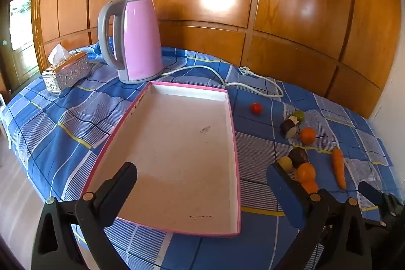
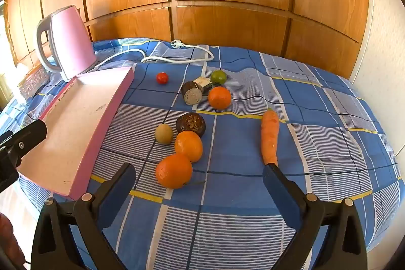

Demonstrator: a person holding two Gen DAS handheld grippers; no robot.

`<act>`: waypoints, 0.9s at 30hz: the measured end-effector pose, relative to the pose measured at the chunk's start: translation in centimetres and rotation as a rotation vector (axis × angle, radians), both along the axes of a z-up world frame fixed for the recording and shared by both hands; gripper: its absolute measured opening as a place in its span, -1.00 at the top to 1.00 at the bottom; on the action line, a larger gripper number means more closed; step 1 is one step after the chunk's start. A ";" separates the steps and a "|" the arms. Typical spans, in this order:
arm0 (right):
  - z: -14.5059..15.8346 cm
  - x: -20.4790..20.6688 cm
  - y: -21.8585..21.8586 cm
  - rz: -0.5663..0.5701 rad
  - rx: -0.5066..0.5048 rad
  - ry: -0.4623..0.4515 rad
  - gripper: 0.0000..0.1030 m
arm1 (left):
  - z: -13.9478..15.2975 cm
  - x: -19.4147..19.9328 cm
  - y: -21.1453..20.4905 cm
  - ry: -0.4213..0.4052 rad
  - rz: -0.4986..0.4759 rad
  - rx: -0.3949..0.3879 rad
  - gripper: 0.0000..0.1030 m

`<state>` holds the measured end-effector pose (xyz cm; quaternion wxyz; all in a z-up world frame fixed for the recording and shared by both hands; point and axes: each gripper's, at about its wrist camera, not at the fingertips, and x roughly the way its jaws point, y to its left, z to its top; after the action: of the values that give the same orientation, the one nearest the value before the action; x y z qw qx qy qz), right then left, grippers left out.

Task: Organize fruits
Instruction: 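Move both tools toward the oranges and carrot beside the tray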

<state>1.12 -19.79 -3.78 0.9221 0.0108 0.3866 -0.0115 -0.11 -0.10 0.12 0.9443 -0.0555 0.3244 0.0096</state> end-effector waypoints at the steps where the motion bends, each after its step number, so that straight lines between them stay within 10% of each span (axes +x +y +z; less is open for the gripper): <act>1: 0.0 0.0 0.0 0.000 0.000 -0.002 -0.97 | 0.0 -0.1 -0.1 -0.005 -0.008 -0.002 -0.99; 27: 0.6 -0.4 -1.4 -0.018 0.004 -0.018 -0.89 | 0.0 -0.6 -1.3 0.005 -0.043 0.005 -0.99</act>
<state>0.70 -21.17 -3.21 0.9254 0.0164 0.3783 -0.0187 -0.73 -1.42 0.14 0.9435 -0.0463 0.3280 -0.0096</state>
